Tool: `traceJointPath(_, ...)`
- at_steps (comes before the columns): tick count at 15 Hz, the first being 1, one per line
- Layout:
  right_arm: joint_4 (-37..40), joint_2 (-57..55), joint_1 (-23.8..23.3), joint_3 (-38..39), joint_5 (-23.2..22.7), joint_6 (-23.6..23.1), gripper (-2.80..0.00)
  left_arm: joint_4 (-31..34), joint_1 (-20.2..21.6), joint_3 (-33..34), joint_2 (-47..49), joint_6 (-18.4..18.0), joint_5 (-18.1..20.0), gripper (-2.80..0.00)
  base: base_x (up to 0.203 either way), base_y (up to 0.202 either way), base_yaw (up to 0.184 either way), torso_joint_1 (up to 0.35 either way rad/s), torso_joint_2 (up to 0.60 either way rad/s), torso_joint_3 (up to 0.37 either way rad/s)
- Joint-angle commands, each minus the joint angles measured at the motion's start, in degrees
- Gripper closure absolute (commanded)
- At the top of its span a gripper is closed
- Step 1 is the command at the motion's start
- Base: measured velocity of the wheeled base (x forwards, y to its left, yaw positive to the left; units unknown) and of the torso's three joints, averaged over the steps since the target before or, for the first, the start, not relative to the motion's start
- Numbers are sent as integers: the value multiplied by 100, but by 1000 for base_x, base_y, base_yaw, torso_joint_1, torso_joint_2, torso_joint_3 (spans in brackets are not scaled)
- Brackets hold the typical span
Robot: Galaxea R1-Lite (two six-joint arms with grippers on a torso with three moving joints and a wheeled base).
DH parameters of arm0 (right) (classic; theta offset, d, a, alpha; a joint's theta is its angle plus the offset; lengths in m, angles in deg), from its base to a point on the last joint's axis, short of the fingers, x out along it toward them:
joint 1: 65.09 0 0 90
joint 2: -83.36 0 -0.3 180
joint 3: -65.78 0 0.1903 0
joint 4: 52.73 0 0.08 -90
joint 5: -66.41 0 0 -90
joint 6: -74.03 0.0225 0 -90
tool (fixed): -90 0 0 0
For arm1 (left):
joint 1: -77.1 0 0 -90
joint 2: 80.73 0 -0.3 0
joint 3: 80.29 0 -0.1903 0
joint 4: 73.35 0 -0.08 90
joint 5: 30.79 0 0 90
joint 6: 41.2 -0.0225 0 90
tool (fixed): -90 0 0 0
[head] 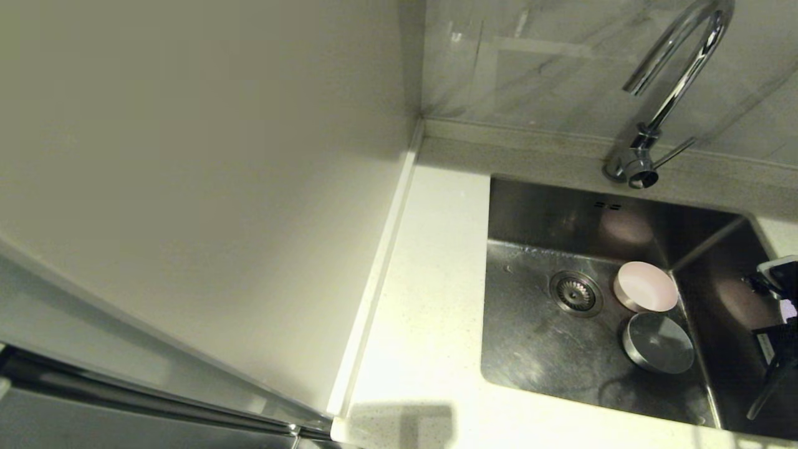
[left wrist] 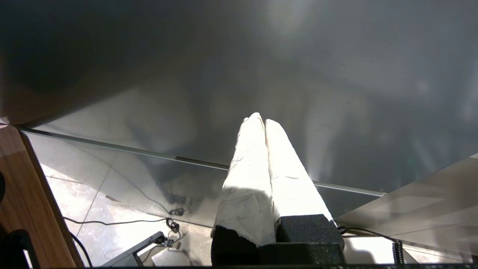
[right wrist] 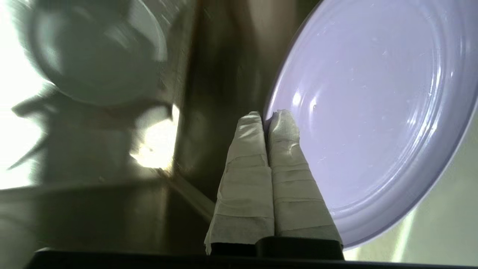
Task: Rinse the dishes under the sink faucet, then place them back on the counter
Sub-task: Put a plate into the sink
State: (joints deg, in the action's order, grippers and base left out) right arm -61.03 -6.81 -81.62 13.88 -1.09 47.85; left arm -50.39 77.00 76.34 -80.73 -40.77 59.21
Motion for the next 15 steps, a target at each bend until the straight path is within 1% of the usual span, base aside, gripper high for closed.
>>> traceJointPath(1, -239, 103, 149, 50, -401, -32, 0, -3, 1, 18, 0, 1, 0, 0, 0, 0, 0, 0, 0, 0)
traceJointPath(2, -324, 182, 225, 100, -676, -58, 0, -3, 1, 18, 0, 1, 0, 0, 0, 0, 0, 0, 0, 0)
traceJointPath(3, -345, 256, 319, 139, -968, -231, 0, -3, 1, 18, 0, 1, 0, 0, 0, 0, 0, 0, 0, 0)
traceJointPath(4, -348, 323, 407, 174, -1166, -492, 0, -3, 1, 18, 0, 1, 0, 0, 0, 0, 0, 0, 0, 0)
traceJointPath(6, -362, 411, 793, 279, -1372, -654, 0, -3, 1, 18, 0, 1, 0, 0, 0, 0, 0, 0, 0, 0)
traceJointPath(9, -383, 484, 1485, 360, -1403, -667, 0, -3, 1, 18, 0, 1, 0, 0, 0, 0, 0, 0, 0, 0)
traceJointPath(11, -384, 465, 1808, 441, -1398, -660, 0, -3, 1, 18, 0, 1, 0, 0, 0, 0, 0, 0, 0, 0)
traceJointPath(13, -375, 231, 1886, 507, -1397, -661, 0, -3, 1, 18, 0, 1, 0, 0, 0, 0, 0, 0, 0, 0)
traceJointPath(15, -381, -242, 1880, 436, -1376, -642, 0, -3, 1, 18, 0, 1, 0, 0, 0, 0, 0, 0, 0, 0)
